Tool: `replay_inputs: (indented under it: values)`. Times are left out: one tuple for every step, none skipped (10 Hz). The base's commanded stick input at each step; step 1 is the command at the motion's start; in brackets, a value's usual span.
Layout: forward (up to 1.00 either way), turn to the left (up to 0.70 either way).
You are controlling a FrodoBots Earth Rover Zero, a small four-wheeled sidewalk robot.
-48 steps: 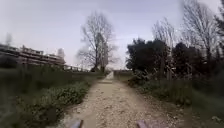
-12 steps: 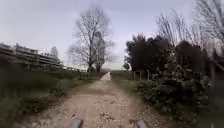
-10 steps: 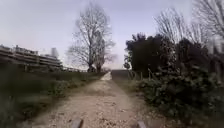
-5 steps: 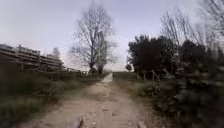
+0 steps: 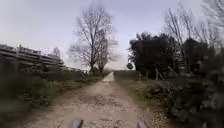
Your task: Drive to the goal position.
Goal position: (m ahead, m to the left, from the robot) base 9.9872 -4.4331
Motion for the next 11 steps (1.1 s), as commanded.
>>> replay_inputs:
  values:
    - [0.7, 0.0]
    - [0.7, 0.0]
    - [0.7, 0.0]
    - [0.7, 0.0]
    - [0.7, 0.0]
    - [0.7, 0.0]
    - [0.7, 0.0]
    - [0.7, 0.0]
    - [0.7, 0.0]
    - [0.7, 0.0]
    - [0.7, 0.0]
